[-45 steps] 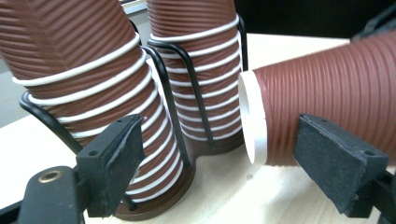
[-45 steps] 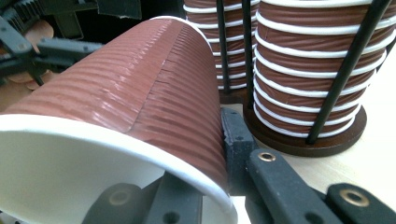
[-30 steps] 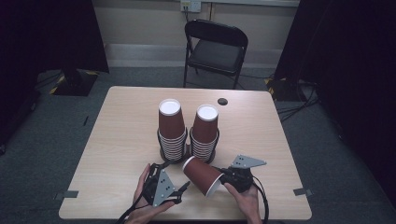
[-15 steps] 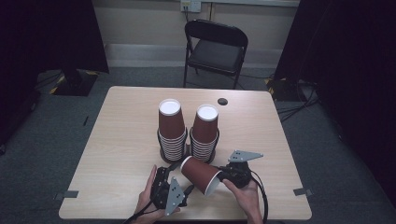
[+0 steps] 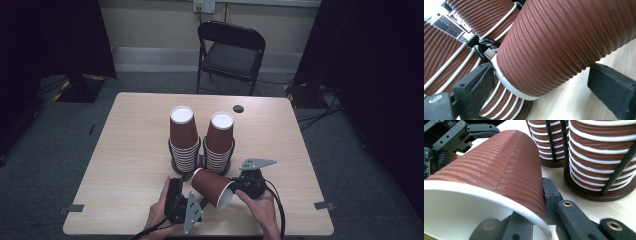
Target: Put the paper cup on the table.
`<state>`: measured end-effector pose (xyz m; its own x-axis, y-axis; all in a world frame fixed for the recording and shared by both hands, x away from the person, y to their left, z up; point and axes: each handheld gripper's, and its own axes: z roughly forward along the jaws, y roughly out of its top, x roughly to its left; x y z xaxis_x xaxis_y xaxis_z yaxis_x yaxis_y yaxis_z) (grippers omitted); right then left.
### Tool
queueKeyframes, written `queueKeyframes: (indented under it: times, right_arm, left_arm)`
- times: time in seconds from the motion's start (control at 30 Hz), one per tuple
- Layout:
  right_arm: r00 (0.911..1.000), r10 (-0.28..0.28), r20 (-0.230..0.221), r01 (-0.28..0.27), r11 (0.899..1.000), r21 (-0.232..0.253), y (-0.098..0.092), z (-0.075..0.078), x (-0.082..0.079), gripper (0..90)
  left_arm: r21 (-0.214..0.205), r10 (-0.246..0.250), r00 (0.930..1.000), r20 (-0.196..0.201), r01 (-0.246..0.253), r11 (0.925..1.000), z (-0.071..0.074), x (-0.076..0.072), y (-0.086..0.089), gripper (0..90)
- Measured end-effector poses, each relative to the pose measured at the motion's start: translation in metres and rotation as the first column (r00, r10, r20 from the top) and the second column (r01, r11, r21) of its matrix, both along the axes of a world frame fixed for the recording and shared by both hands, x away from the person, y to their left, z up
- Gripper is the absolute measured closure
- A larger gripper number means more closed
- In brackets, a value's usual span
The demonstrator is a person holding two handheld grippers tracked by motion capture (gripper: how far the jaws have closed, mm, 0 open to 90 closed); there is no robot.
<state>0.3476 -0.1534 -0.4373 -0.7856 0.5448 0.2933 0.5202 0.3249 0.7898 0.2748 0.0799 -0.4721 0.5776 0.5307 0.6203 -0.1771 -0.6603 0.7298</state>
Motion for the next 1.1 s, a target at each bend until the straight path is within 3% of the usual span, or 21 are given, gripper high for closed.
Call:
queueKeyframes:
  times: [0.1,0.2,0.27,0.53,0.73,0.8,1.03,1.1]
  right_arm:
    - [0.9998,0.014,-0.011,-0.014,1.0,-0.006,0.005,0.001,0.002,86.0]
    - [0.9999,0.012,-0.012,-0.012,1.0,-0.014,0.007,0.002,0.003,86.1]
    - [0.9996,0.023,-0.016,-0.023,1.0,-0.011,0.01,0.0,0.003,86.2]
    - [0.9988,0.04,-0.028,-0.04,0.999,-0.009,0.019,-0.004,0.005,86.9]
    - [0.9983,0.034,-0.048,-0.034,0.999,0.005,0.026,-0.007,0.009,87.8]
    - [0.998,0.037,-0.051,-0.036,0.999,0.019,0.027,-0.007,0.009,87.7]
    - [0.9964,0.046,-0.071,-0.046,0.999,0.005,0.033,-0.01,0.01,87.6]
    - [0.9964,0.052,-0.067,-0.053,0.998,-0.018,0.036,-0.011,0.009,87.6]
  left_arm:
    - [0.043,0.002,1.0,0.007,-0.003,0.9991,0.002,0.0,-0.005,2.5]
    - [0.039,0.0,0.9999,0.014,-0.001,0.9992,0.001,0.0,-0.006,1.9]
    - [0.07,0.001,0.9999,0.016,-0.002,0.9976,0.0,0.0,-0.008,0.2]
    - [0.085,-0.032,0.9992,0.025,0.03,0.996,-0.001,-0.002,-0.016,2.9]
    - [0.084,-0.063,0.9968,0.05,0.058,0.9948,0.004,-0.004,-0.023,5.4]
    - [0.062,-0.065,0.9968,0.046,0.062,0.9961,0.004,-0.004,-0.025,5.9]
    - [0.053,-0.078,0.9961,0.042,0.076,0.9957,0.005,-0.004,-0.032,5.5]
    - [0.051,-0.079,0.9957,0.048,0.076,0.9958,0.006,-0.004,-0.034,6.0]
